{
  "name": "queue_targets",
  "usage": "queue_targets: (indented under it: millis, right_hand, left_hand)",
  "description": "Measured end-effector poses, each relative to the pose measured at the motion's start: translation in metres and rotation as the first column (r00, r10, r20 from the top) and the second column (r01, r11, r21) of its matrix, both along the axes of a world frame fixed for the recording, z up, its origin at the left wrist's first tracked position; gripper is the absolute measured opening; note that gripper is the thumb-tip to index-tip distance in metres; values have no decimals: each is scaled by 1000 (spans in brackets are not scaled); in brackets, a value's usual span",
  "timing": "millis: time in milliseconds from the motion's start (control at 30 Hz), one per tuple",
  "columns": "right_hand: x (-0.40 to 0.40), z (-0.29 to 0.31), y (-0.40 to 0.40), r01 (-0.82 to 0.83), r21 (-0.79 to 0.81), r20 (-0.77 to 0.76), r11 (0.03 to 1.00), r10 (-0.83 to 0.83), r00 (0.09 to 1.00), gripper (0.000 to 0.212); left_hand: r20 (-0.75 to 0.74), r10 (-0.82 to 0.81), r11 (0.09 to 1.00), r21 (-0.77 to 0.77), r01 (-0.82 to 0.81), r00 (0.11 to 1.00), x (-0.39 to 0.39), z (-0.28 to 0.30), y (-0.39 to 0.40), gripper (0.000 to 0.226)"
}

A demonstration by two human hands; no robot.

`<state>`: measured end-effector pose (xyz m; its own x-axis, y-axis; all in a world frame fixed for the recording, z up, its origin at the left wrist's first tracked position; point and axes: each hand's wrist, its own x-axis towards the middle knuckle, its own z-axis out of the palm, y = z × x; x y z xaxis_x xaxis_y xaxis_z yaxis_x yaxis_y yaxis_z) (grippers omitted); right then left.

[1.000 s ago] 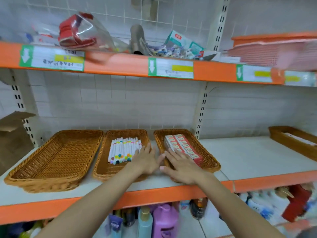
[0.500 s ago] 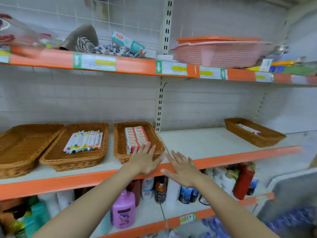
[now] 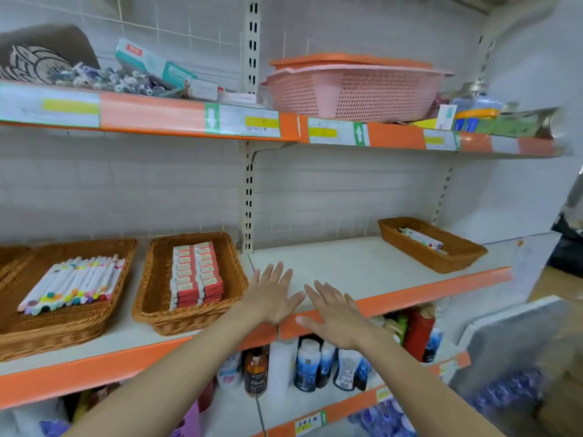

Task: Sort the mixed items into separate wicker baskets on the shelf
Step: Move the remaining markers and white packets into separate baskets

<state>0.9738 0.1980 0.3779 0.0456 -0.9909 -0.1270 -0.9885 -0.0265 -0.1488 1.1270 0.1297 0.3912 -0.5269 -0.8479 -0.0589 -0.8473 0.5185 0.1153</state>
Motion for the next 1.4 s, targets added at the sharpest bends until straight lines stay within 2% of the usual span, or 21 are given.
queue_targets:
  millis: [267,500,833,967,1200,1400]
  right_hand:
    - [-59,-2,-23,87,0,-16,996,-87,996,74]
    - [-138,-9,-33,155,-19,-18,988,-155,988,74]
    - [-288,1,-26,173,-37,-46,984,-175,984,75]
    - [-341,2,-24,185,-54,-7,981,-186,983,73]
    - [-395,1,-43,148,-136,21,980,-147,989,72]
    - [-434,5,-92,168,-120,27,978,-166,986,70]
  left_hand:
    - [34,-75,996,53,74,997,-58,-11,-40,69]
    - [54,-137,990,42,135,989,-139,-7,-54,67]
    - [-5,-111,992,63,111,994,-293,-3,-47,67]
    - [-41,-107,992,64,110,993,-347,4,-39,68]
    - [-57,-88,995,51,91,994,-400,9,-53,68]
    - [-74,-85,996,5,86,994,-439,5,-100,69]
